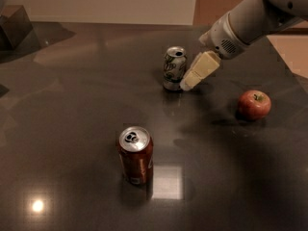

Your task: Knock 7up can over

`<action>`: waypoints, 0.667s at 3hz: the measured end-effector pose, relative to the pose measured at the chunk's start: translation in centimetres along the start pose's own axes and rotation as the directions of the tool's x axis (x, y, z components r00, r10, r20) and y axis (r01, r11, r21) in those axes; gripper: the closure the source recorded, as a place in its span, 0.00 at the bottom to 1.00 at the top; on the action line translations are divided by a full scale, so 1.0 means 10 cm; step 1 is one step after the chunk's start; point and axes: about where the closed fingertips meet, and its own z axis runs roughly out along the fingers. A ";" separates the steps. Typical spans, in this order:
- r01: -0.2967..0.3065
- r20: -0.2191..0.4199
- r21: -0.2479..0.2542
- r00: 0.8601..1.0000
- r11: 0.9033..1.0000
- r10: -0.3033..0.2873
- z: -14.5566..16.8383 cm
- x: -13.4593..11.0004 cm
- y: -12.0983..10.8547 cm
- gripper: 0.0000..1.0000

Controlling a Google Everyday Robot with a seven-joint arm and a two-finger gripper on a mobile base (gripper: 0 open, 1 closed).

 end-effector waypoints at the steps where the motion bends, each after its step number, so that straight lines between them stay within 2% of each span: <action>1: -0.007 0.058 -0.017 0.998 1.000 0.008 0.16 -0.04 -0.06 0.00; 2: -0.017 0.109 -0.038 0.994 0.999 0.021 0.27 -0.07 -0.13 0.00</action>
Offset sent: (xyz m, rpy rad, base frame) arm 0.0363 0.0169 -0.0198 0.1869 -0.0042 0.0332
